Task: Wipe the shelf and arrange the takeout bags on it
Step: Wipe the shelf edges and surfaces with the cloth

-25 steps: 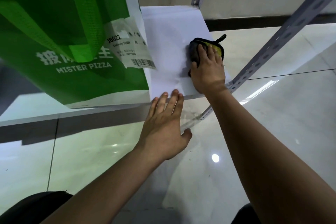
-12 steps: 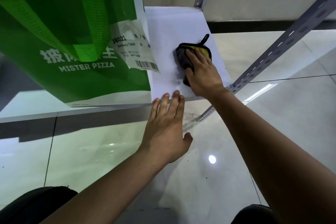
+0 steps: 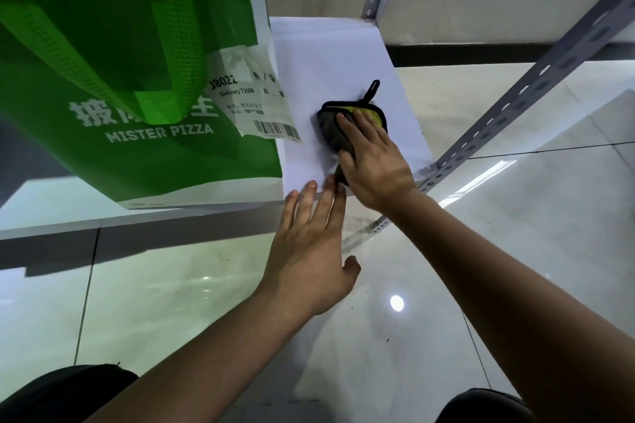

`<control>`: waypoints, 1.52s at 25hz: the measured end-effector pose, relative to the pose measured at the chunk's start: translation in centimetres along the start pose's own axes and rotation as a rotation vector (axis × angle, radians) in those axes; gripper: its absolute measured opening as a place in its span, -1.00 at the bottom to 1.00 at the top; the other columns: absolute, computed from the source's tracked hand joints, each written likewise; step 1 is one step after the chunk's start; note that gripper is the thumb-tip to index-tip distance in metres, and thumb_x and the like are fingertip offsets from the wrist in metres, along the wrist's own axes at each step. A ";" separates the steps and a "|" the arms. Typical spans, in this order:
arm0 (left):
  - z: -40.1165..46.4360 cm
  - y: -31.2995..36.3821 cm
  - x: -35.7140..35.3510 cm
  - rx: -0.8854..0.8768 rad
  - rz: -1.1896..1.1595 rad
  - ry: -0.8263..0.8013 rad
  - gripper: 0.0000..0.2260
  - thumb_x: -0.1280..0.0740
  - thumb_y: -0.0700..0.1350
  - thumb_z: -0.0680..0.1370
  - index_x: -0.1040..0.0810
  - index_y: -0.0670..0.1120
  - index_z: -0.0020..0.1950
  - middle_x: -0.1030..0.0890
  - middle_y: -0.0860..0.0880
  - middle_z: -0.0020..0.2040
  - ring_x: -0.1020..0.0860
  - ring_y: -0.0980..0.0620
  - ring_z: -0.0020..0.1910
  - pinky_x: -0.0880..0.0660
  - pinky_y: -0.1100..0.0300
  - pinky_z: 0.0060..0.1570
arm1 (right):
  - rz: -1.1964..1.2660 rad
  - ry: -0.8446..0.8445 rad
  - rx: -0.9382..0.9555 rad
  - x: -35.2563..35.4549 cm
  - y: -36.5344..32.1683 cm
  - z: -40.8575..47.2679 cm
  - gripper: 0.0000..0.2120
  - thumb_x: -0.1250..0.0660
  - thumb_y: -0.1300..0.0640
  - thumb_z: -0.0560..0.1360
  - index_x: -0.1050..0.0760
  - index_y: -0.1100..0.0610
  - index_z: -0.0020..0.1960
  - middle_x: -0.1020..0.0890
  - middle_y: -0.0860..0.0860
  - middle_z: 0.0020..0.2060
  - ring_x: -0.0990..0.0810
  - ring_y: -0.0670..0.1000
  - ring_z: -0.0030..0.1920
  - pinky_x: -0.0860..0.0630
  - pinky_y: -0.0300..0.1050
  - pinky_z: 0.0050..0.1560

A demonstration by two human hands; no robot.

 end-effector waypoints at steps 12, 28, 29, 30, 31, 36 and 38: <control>-0.3 -0.6 -0.4 -0.022 -0.022 -0.009 -0.17 -0.21 0.13 0.56 0.27 -0.03 0.62 0.32 0.03 0.62 0.33 -0.01 0.59 0.26 -0.01 0.57 | 0.020 0.097 -0.414 2.1 6.3 3.9 -0.37 -0.11 -0.11 0.61 -0.07 -0.04 0.64 -0.08 0.05 0.63 0.01 0.07 0.63 0.09 0.08 0.61; 0.4 -0.7 0.0 -0.010 -0.026 -0.056 -0.25 -0.16 0.16 0.62 0.27 0.03 0.62 0.31 0.05 0.62 0.31 0.01 0.59 0.23 0.01 0.57 | 0.097 0.072 -0.088 2.3 -0.9 -6.8 -0.47 -0.16 0.05 0.54 -0.41 0.07 0.50 -0.42 0.11 0.49 -0.34 0.17 0.50 -0.32 0.11 0.48; 0.4 -0.7 0.0 -0.007 -0.031 -0.060 -0.25 -0.16 0.16 0.62 0.27 0.03 0.62 0.31 0.06 0.62 0.30 0.01 0.59 0.23 0.01 0.57 | 0.101 0.069 -0.080 2.4 -1.0 -7.1 -0.47 -0.15 0.06 0.54 -0.42 0.07 0.50 -0.42 0.11 0.49 -0.35 0.17 0.50 -0.32 0.10 0.48; 0.4 -0.7 0.0 -0.008 -0.034 -0.065 -0.25 -0.16 0.16 0.62 0.28 0.04 0.62 0.31 0.06 0.62 0.30 0.02 0.59 0.23 0.01 0.57 | 0.111 0.056 -0.081 2.6 -1.2 -7.4 -0.47 -0.14 0.06 0.54 -0.42 0.06 0.50 -0.42 0.10 0.49 -0.35 0.16 0.50 -0.32 0.09 0.48; 0.4 -0.7 0.0 -0.011 -0.034 -0.067 -0.25 -0.16 0.15 0.62 0.28 0.04 0.62 0.30 0.06 0.62 0.29 0.02 0.60 0.24 0.02 0.57 | 0.119 0.040 -0.084 2.8 -1.3 -7.6 -0.48 -0.13 0.06 0.54 -0.42 0.06 0.50 -0.42 0.09 0.49 -0.34 0.15 0.50 -0.31 0.07 0.48; 0.4 -0.8 0.2 -0.018 -0.045 -0.065 -0.26 -0.16 0.14 0.63 0.25 0.04 0.62 0.26 0.06 0.63 0.26 0.02 0.60 0.24 0.03 0.57 | 0.155 -0.001 -0.082 3.3 -1.4 -7.7 -0.50 -0.16 0.08 0.55 -0.43 0.05 0.49 -0.43 0.07 0.48 -0.36 0.12 0.47 -0.31 0.01 0.44; 0.5 -0.8 0.2 -0.016 -0.054 -0.070 -0.26 -0.16 0.13 0.63 0.25 0.04 0.62 0.26 0.06 0.63 0.26 0.02 0.60 0.23 0.03 0.57 | 0.172 -0.011 -0.084 3.4 -1.5 -7.6 -0.50 -0.14 0.07 0.55 -0.45 0.06 0.47 -0.45 0.07 0.46 -0.39 0.12 0.44 -0.34 0.02 0.43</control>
Point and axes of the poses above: each hand's wrist, its own z-axis towards the middle knuckle, its own x-axis out of the back of the hand, y = z × x, the point moved 6 cm from there along z, towards the middle knuckle
